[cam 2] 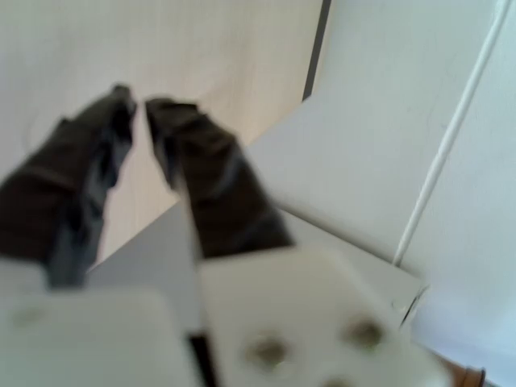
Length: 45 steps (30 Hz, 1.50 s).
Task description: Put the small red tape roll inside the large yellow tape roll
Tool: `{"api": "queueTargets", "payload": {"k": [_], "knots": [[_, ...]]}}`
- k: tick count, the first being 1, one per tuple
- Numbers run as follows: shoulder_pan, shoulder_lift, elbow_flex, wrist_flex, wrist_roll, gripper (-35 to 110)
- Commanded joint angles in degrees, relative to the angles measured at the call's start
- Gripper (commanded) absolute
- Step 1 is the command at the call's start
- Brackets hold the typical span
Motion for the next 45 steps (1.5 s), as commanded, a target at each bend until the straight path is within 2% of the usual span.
{"api": "queueTargets", "payload": {"k": [1, 17, 33, 45], "knots": [[0.97, 2.99, 2.29, 1.23, 0.53, 0], [6.15, 2.9, 20.74, -0.79, 0.53, 0], [-2.99, 2.99, 20.83, 5.27, 0.53, 1], [-1.05, 2.99, 20.83, 5.27, 0.53, 2]]}}
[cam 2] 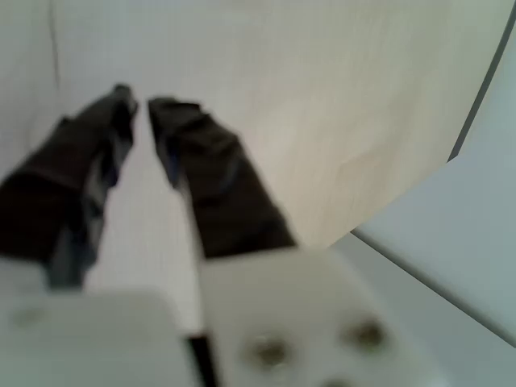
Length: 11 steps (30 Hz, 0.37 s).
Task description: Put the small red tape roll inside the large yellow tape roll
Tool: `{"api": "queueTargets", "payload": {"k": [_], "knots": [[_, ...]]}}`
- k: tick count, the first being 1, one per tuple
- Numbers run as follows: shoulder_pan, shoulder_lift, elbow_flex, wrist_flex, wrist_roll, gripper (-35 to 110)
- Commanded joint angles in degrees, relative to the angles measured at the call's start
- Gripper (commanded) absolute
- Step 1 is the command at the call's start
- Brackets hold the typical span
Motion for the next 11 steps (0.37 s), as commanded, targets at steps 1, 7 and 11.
{"api": "queueTargets", "payload": {"k": [1, 7, 11], "knots": [[1.67, -0.09, 3.25, 6.59, -0.09, 3], [5.27, -0.09, 3.25, 6.86, -0.09, 5], [5.98, -0.09, 3.25, 7.12, -0.09, 5]]}}
